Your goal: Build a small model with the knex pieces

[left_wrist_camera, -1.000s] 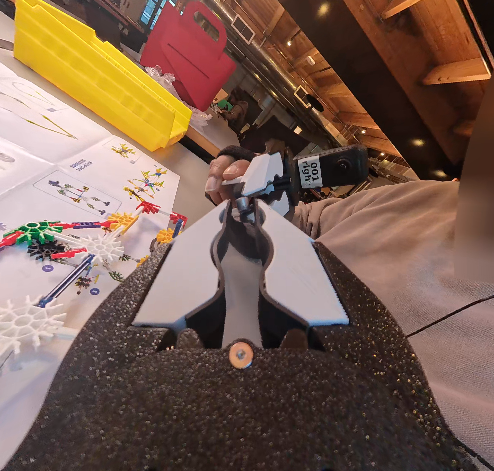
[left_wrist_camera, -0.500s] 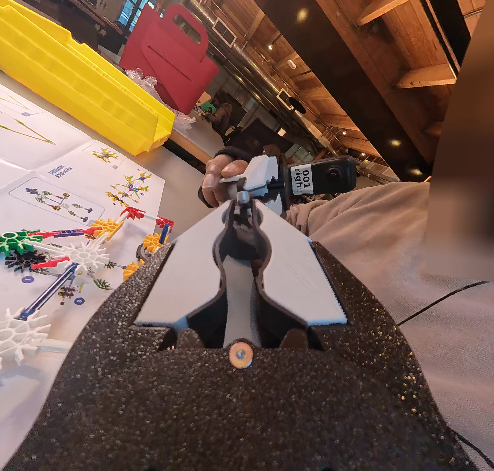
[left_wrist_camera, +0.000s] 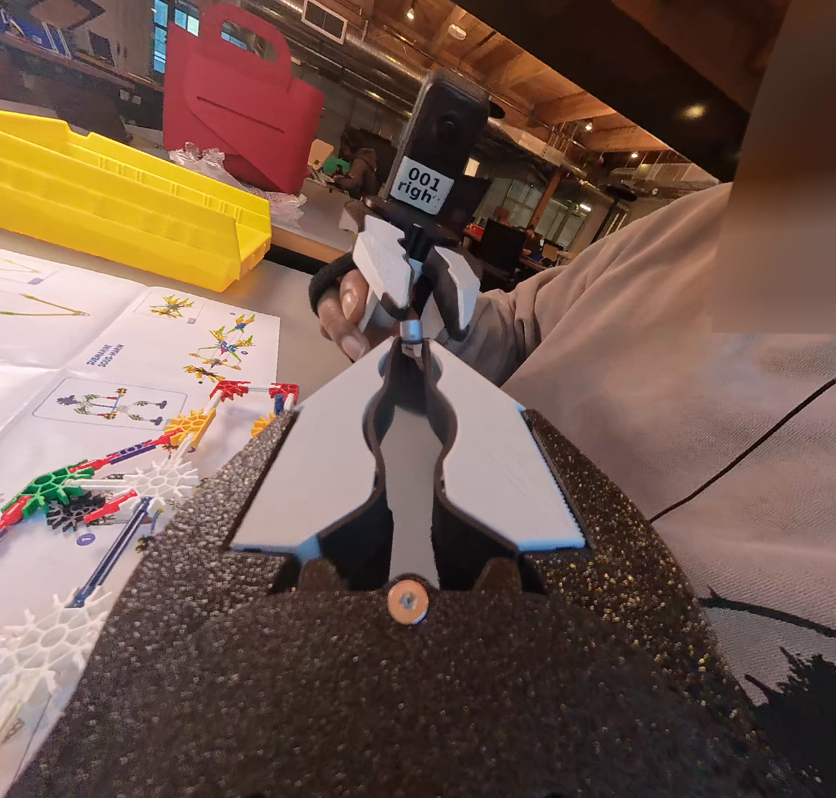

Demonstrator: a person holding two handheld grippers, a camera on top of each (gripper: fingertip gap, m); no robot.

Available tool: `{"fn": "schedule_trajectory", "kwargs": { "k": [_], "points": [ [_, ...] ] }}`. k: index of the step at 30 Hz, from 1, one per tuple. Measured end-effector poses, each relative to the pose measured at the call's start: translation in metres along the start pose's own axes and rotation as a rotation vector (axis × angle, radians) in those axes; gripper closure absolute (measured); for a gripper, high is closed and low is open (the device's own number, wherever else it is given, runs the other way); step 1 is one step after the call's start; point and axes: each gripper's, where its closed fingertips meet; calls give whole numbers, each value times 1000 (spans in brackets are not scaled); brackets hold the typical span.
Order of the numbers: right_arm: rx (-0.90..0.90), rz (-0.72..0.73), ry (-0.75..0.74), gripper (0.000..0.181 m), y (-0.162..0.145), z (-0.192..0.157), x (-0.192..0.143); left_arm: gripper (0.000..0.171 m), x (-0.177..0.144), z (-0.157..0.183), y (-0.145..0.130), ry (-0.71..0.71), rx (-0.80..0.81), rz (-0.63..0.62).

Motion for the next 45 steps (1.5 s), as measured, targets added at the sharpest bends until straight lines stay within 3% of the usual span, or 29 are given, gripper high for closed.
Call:
{"fn": "schedule_trajectory", "kwargs": {
  "k": [4, 13, 15, 17, 19, 21, 27, 45],
  "points": [
    [90, 52, 21, 167, 1, 3, -3, 165, 4, 3, 0, 13, 59, -2],
    [106, 28, -12, 174, -3, 8, -6, 165, 4, -3, 0, 86, 95, -27],
    [81, -9, -94, 174, -2, 27, -18, 150, -2, -16, 1, 175, 118, -38],
    [42, -78, -201, 174, -5, 52, -40, 147, -10, -33, -1, 290, 171, -90],
    [39, -236, -248, 174, -29, 68, -59, 146, -17, -44, -4, 378, 247, -154],
    [99, -308, -221, 174, -50, 65, -67, 145, -23, -52, -7, 434, 284, -201],
    [202, -385, -194, 174, -99, 62, -63, 146, -23, -57, -13, 456, 287, -233],
    [226, -482, -111, 172, -120, 51, -61, 146, -24, -63, -20, 466, 275, -255]
  ]
}}
Point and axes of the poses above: each gripper's, where its closed fingertips meet, x out along the fingers, y out of its top, z = x × y across the jaws, and after that the axes turned 2 degrees about -y, right-handed
